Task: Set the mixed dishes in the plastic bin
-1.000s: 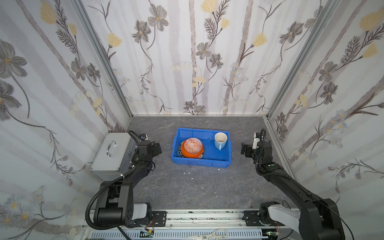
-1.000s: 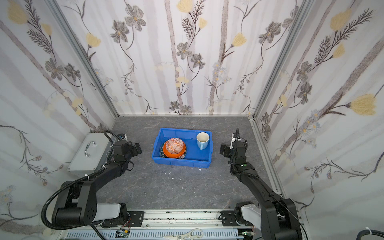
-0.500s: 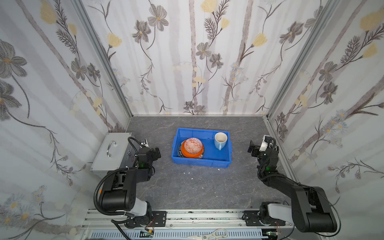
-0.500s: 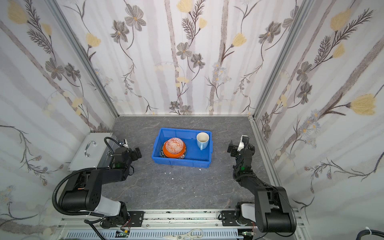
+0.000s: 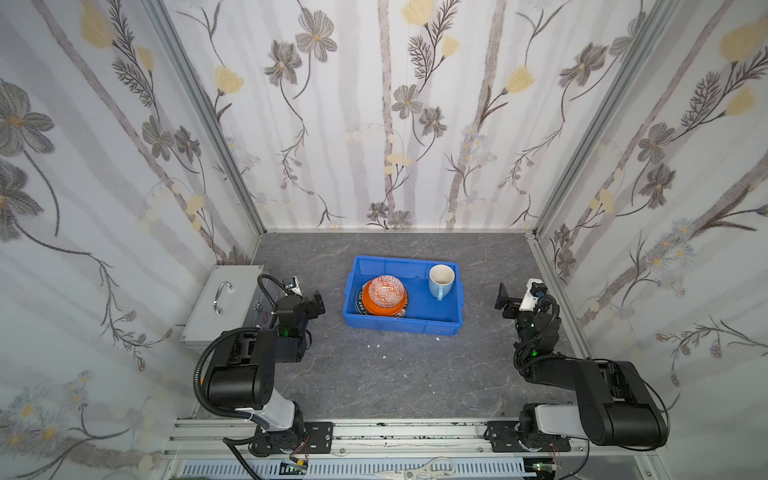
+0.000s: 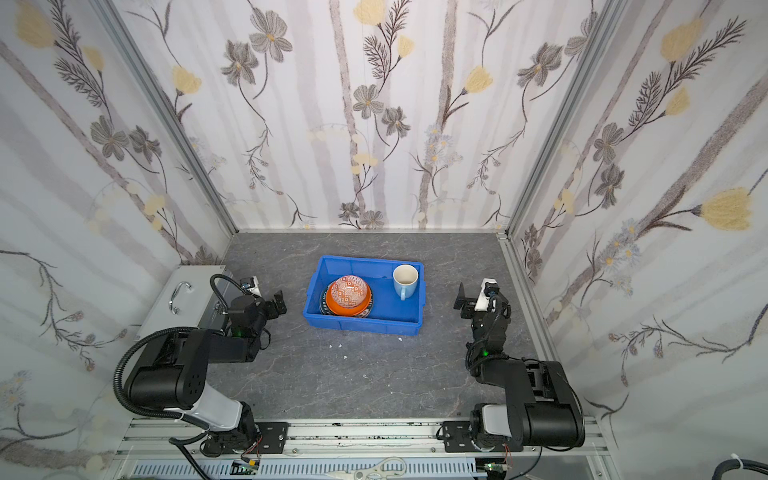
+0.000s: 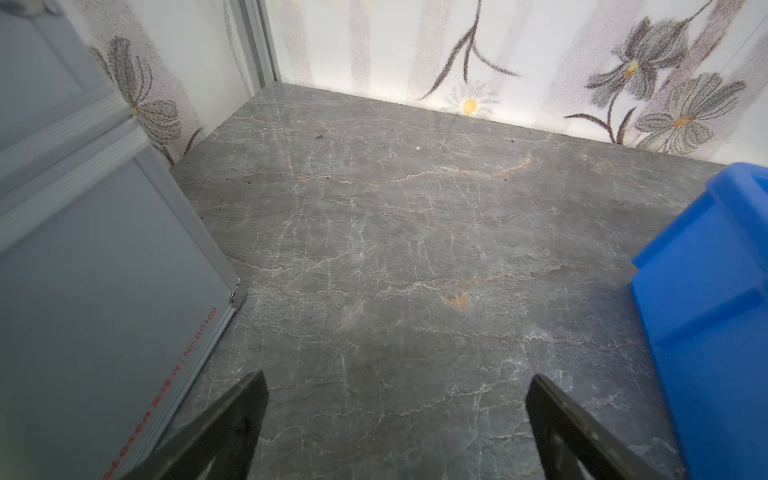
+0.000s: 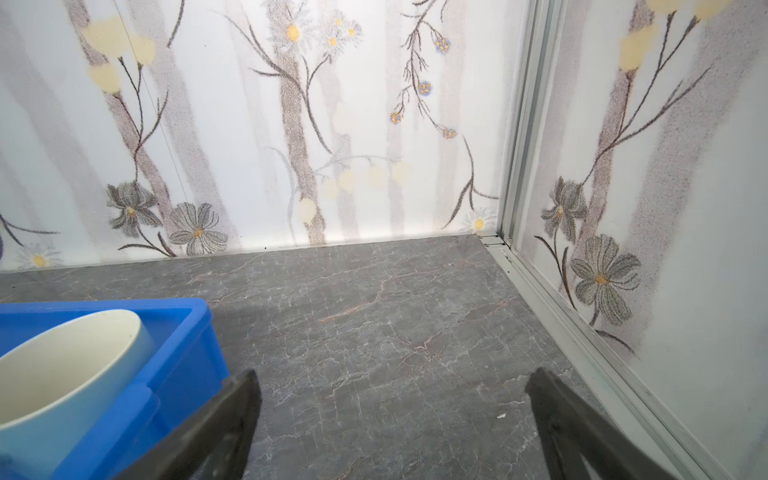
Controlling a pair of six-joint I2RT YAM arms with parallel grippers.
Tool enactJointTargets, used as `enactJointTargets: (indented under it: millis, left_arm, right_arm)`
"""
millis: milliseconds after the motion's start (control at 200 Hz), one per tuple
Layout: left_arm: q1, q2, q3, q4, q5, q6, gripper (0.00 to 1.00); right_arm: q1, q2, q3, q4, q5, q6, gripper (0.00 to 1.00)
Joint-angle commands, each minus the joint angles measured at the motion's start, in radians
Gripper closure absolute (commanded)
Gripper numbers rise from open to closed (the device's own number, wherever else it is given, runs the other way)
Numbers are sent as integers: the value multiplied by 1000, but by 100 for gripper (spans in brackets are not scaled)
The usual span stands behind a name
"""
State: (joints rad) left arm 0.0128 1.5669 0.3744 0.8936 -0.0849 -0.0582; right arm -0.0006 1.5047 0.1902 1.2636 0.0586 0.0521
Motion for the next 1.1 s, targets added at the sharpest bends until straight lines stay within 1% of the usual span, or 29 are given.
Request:
enactJointTargets:
  millis: [0, 330, 475, 1094]
  left_arm:
    - [-1, 2, 1, 49, -1, 5, 0]
    - [-10, 2, 2, 46, -2, 17, 0]
    - [-10, 1, 2, 46, -4, 17, 0]
    - [-11, 1, 2, 46, -7, 19, 0]
  right_arm:
    - [2, 3, -3, 72, 1, -16, 0]
    - [5, 5, 0, 69, 1, -17, 0]
    - [4, 6, 15, 46, -48, -33, 0]
    - [10, 5, 17, 37, -40, -41, 0]
